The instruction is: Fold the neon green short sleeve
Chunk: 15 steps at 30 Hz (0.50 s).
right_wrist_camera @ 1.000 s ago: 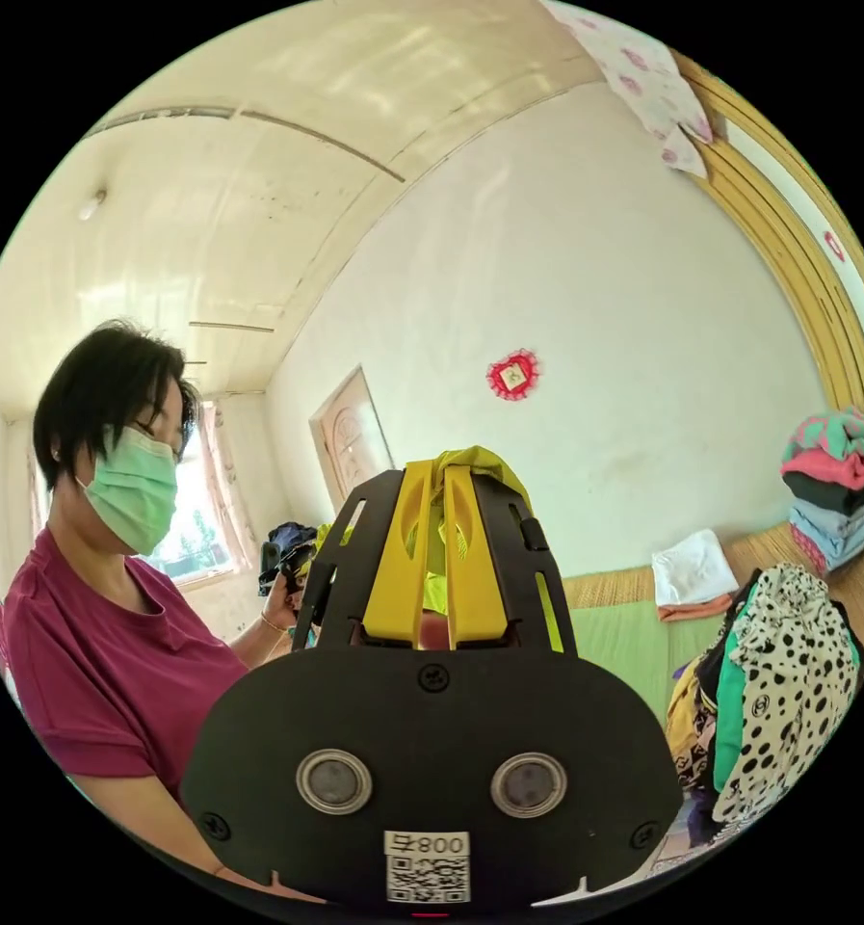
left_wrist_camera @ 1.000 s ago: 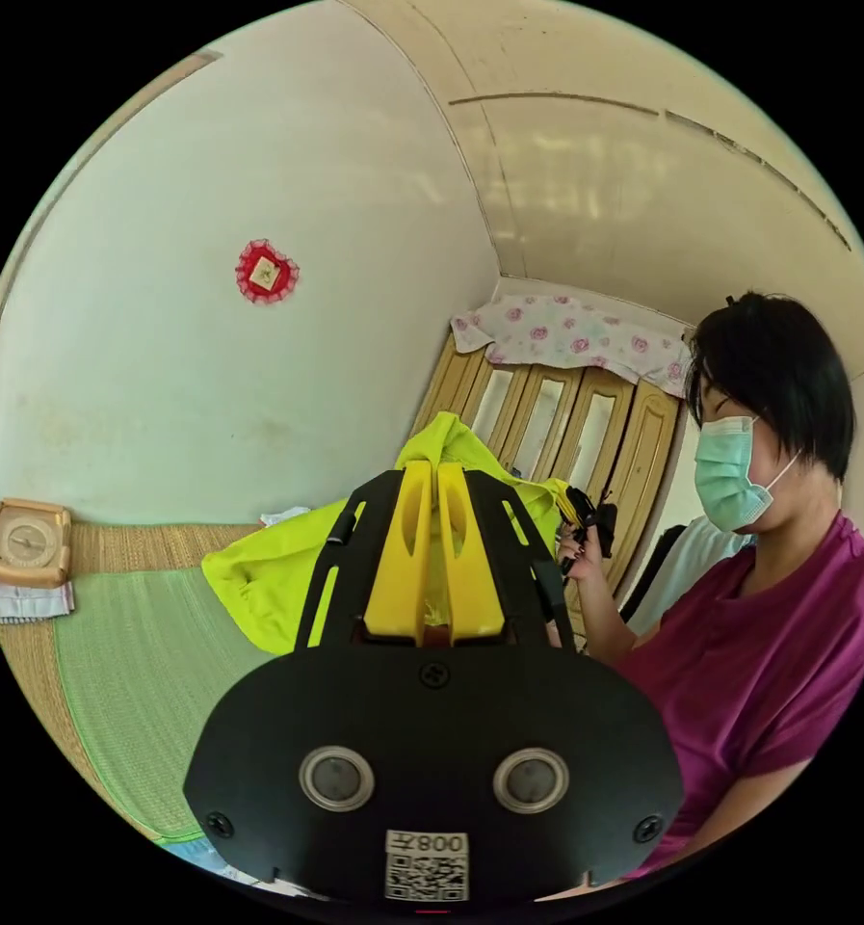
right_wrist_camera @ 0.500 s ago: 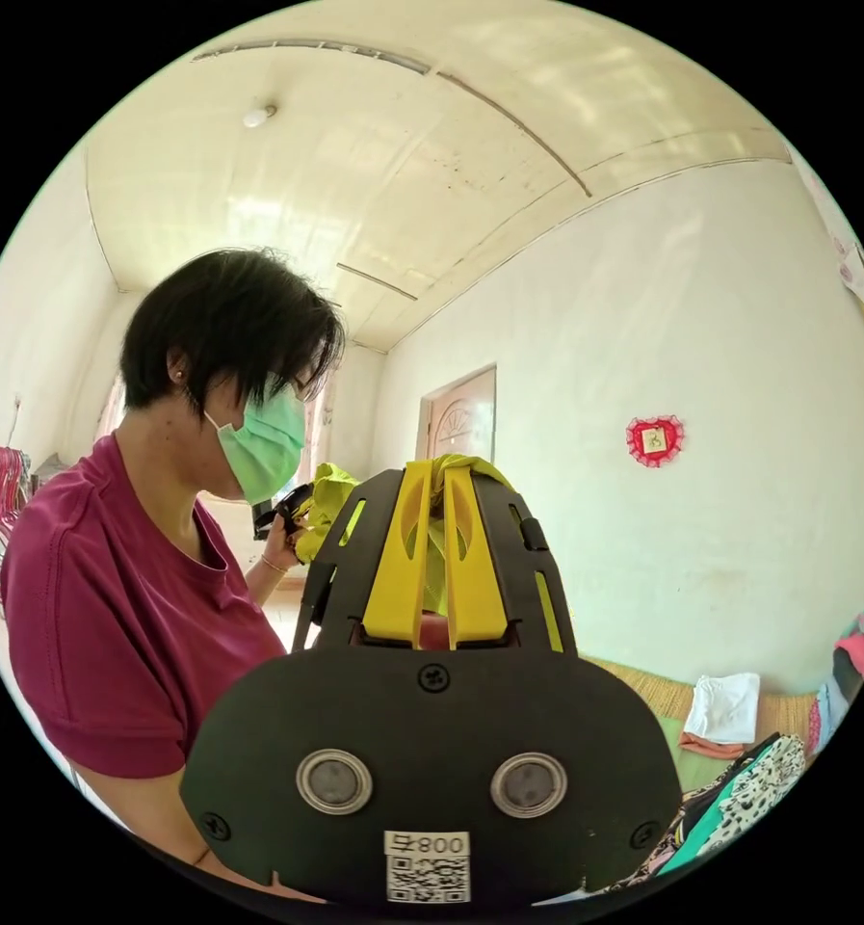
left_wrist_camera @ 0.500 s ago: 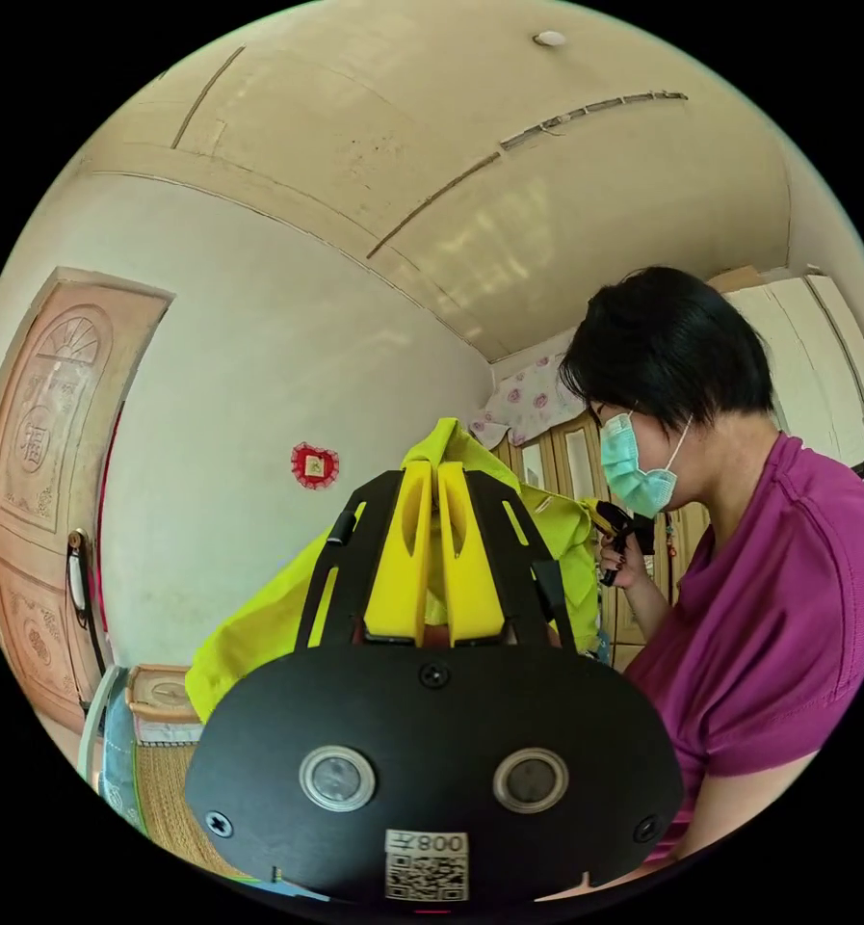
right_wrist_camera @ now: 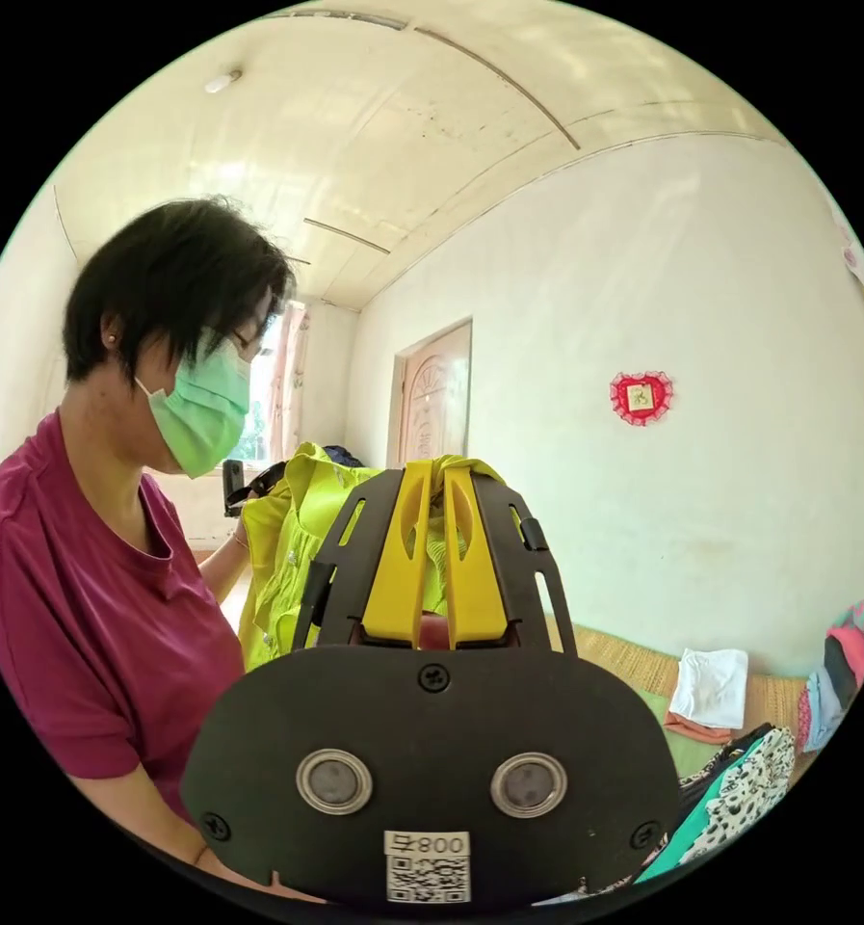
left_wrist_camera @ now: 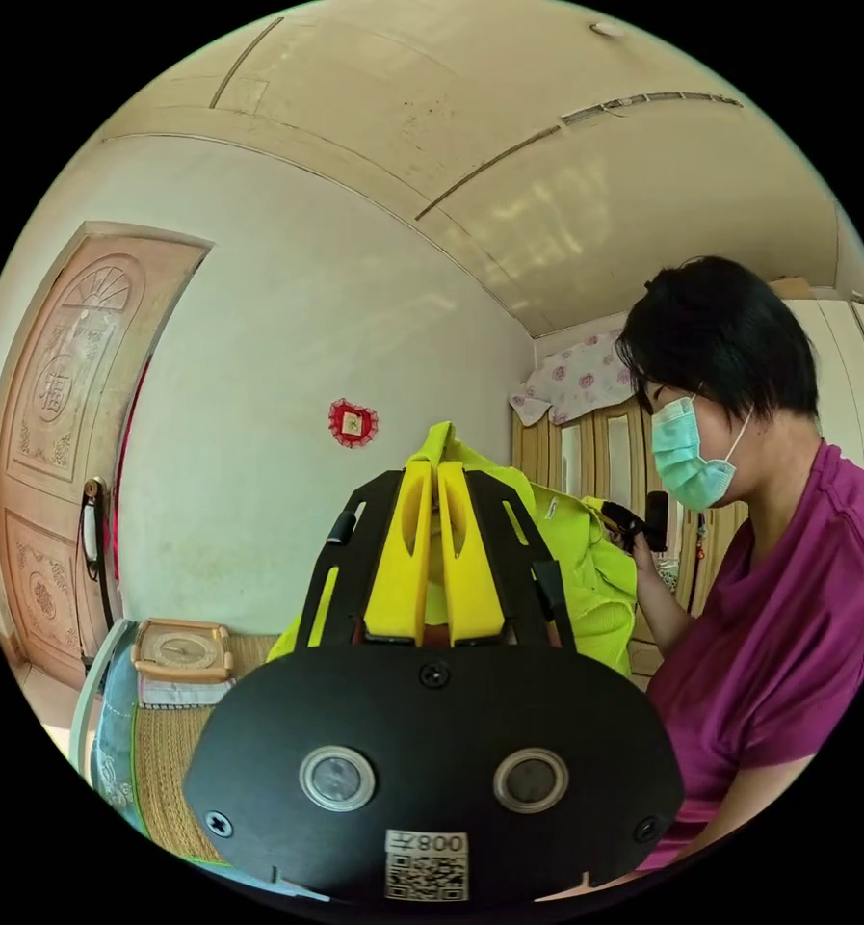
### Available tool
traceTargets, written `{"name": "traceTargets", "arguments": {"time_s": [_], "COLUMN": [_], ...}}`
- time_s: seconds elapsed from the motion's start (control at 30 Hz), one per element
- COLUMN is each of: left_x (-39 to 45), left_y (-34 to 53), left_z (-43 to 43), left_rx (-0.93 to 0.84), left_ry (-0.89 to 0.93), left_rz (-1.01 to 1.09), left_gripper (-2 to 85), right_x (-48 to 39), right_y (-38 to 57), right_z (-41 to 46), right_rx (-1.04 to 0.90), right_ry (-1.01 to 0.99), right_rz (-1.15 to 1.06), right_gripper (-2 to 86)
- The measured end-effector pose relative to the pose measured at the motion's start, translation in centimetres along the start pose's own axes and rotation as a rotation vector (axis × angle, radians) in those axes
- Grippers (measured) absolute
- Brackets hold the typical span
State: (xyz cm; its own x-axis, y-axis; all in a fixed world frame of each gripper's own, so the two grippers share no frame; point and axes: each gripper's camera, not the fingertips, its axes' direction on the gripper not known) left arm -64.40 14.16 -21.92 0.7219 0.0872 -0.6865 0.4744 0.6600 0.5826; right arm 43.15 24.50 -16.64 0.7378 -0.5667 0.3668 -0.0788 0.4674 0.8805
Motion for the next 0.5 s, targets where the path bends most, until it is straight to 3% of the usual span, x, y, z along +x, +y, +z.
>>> {"name": "traceTargets", "arguments": {"time_s": [0.23,0.4,0.5], "left_x": [-14.1,-26.9,-31.3], "left_y": [0.1,6.8,11.2], "left_z": [15.1,28.9,32.7], "left_rx": [-0.276,-0.663,-0.852], "left_ry": [-0.166,-0.321,-0.372], "left_rz": [-0.164,-0.434,-0.515], "left_gripper": [0.9,2.2,3.6], "right_x": [18.6,32.5,37.9], "right_y": [0.2,6.7,12.3], "right_z": [21.5,37.9,43.1], "right_rx": [-0.293,-0.632,-0.779], "right_ry": [0.011,0.06,0.185], "right_rz": [0.235,0.534,0.677], "right_gripper": [2.0,3.0,2.5]}}
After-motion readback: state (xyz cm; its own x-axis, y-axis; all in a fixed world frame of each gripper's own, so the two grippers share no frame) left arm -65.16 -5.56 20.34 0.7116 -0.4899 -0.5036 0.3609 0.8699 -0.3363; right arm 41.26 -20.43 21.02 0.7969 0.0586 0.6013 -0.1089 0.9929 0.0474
